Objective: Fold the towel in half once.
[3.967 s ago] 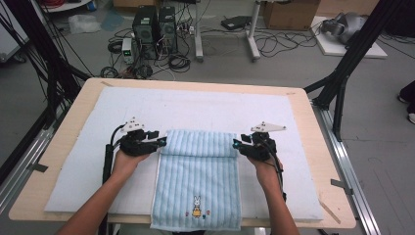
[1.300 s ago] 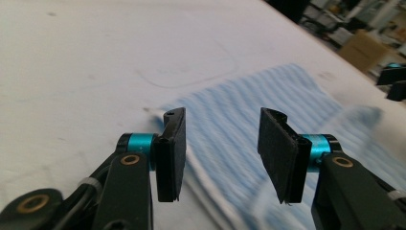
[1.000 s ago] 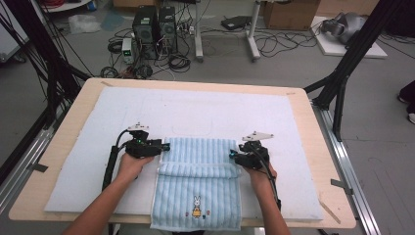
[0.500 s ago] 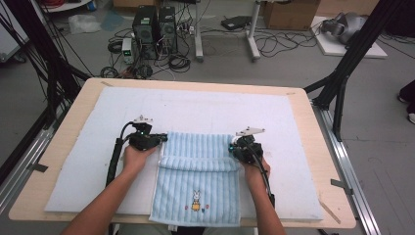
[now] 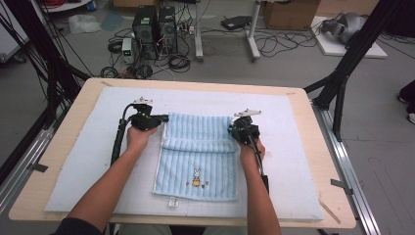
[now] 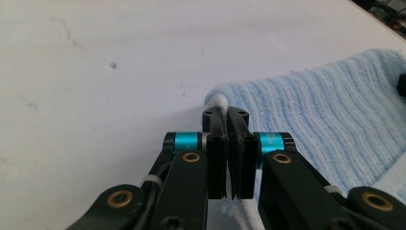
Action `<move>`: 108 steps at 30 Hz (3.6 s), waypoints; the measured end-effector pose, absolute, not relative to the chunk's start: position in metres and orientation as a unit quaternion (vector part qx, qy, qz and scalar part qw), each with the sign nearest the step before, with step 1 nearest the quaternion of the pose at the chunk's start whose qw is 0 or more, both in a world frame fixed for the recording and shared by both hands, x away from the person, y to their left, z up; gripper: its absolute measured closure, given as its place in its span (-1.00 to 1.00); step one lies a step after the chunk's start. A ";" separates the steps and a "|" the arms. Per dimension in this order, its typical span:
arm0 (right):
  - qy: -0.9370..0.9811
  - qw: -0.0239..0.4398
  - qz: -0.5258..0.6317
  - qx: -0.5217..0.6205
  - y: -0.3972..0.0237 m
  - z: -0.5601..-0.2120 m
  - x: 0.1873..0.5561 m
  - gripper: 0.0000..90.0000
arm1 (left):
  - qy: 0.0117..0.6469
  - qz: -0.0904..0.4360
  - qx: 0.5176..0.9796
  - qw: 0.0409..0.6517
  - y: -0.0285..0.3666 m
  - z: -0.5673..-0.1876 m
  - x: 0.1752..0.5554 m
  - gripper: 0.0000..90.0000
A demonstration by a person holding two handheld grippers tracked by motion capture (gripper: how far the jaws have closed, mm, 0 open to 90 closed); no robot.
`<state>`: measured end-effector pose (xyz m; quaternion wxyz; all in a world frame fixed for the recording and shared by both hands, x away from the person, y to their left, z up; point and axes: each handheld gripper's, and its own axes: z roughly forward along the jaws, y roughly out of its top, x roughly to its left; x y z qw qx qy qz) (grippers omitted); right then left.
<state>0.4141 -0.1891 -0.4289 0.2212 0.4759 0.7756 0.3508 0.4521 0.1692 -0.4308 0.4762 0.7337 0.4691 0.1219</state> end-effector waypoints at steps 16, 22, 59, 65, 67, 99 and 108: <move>0.756 0.228 0.380 0.482 -0.193 -0.418 0.403 0.28 | 0.441 0.119 0.737 0.498 0.172 -0.421 0.426 0.18; 0.745 0.211 0.420 0.473 -0.206 -0.411 0.387 0.25 | 0.420 0.094 0.748 0.506 0.175 -0.428 0.405 0.14; 0.778 0.185 0.439 0.409 -0.209 -0.423 0.302 0.82 | 0.365 0.088 0.766 0.522 0.183 -0.432 0.321 1.00; 0.779 0.198 0.438 0.403 -0.203 -0.424 0.272 0.81 | 0.351 0.087 0.763 0.536 0.188 -0.429 0.292 1.00; 0.776 0.203 0.439 0.405 -0.203 -0.422 0.263 0.81 | 0.344 0.088 0.764 0.539 0.188 -0.427 0.284 1.00; 0.808 0.161 0.401 0.400 -0.187 -0.431 0.262 0.58 | 0.401 0.084 0.712 0.571 0.203 -0.422 0.294 0.32; 0.824 0.173 0.402 0.361 -0.190 -0.435 0.228 0.48 | 0.401 0.085 0.714 0.568 0.203 -0.424 0.295 0.30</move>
